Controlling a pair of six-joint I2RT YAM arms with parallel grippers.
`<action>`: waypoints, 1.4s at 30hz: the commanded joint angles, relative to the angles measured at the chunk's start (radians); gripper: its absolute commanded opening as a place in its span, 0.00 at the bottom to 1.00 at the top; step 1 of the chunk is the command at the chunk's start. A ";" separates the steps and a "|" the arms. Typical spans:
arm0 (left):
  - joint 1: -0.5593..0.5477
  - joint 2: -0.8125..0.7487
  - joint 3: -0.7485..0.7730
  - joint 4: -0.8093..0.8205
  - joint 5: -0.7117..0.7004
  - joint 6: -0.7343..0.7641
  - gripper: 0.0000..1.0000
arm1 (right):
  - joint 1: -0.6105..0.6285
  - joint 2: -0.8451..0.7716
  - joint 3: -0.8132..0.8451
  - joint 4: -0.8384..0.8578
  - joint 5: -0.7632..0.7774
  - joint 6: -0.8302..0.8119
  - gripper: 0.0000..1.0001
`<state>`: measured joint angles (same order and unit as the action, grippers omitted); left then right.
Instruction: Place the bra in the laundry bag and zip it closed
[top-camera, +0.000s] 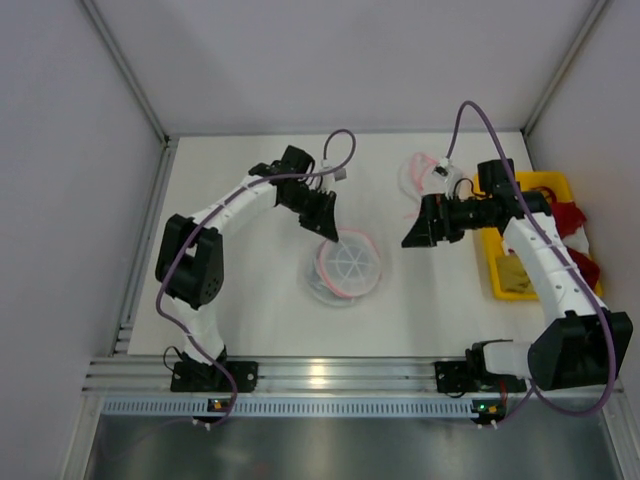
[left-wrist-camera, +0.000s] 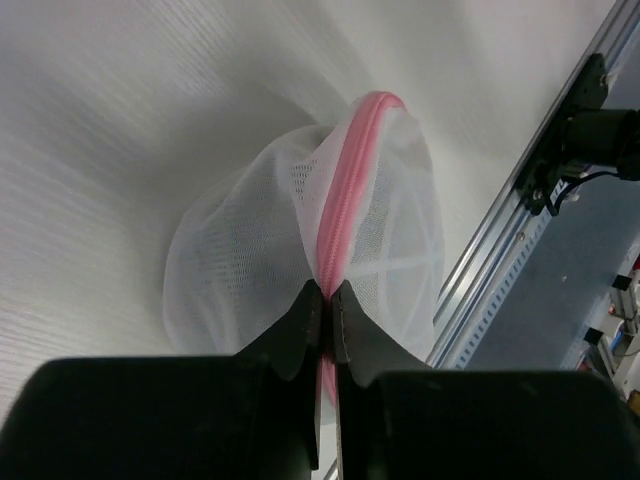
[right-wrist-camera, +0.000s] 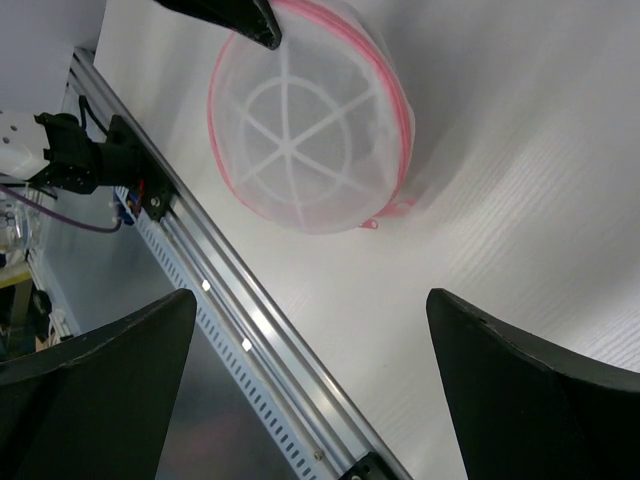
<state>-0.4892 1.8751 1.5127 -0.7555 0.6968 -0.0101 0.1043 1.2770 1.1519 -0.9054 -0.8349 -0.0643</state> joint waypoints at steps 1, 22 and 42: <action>0.086 0.027 0.061 0.034 0.138 -0.044 0.04 | -0.015 -0.004 0.008 0.010 -0.003 -0.015 1.00; 0.741 0.443 0.330 0.981 0.239 -0.743 0.00 | -0.021 0.071 -0.026 0.048 0.000 -0.006 0.99; 0.779 0.204 0.003 0.967 0.096 -0.647 0.67 | -0.023 0.078 0.014 0.043 0.017 -0.011 1.00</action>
<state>0.2897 2.2219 1.5204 0.2203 0.7662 -0.7273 0.0956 1.3518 1.1130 -0.8867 -0.8196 -0.0669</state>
